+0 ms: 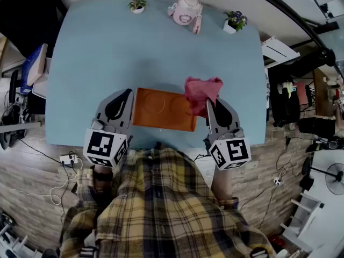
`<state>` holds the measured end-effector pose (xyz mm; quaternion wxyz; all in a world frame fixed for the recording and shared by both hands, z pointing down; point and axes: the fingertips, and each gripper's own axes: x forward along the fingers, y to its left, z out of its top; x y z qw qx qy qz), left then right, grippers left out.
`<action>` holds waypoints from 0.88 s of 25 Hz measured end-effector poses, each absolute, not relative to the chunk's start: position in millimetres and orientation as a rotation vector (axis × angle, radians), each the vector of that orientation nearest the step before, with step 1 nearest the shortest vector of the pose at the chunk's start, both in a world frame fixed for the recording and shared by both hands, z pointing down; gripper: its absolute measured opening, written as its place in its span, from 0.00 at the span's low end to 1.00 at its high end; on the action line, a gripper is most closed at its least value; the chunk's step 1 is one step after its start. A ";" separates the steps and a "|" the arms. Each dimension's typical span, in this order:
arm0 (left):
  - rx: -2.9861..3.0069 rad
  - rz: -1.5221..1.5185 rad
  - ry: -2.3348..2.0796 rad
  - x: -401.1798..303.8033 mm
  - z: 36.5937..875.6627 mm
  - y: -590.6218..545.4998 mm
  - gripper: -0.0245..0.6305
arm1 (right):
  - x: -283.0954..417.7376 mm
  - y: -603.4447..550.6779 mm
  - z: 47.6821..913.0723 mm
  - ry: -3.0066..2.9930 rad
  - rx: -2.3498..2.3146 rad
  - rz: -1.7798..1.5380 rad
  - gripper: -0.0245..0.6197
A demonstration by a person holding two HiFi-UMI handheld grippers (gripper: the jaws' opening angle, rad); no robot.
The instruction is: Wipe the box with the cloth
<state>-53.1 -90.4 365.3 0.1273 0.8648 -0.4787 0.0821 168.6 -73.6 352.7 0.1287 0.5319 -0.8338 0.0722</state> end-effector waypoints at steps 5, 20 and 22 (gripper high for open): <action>2.512 0.257 -1.384 -51.3 368.8 -89.0 0.02 | 173.1 -73.2 353.9 -2.423 1.564 0.240 0.10; 2.506 0.294 -1.365 -50.8 376.3 -90.8 0.02 | 170.0 -74.7 361.0 -2.431 1.540 0.274 0.10; 2.505 0.297 -1.362 -50.5 376.6 -90.5 0.02 | 170.1 -74.7 360.7 -2.431 1.540 0.276 0.10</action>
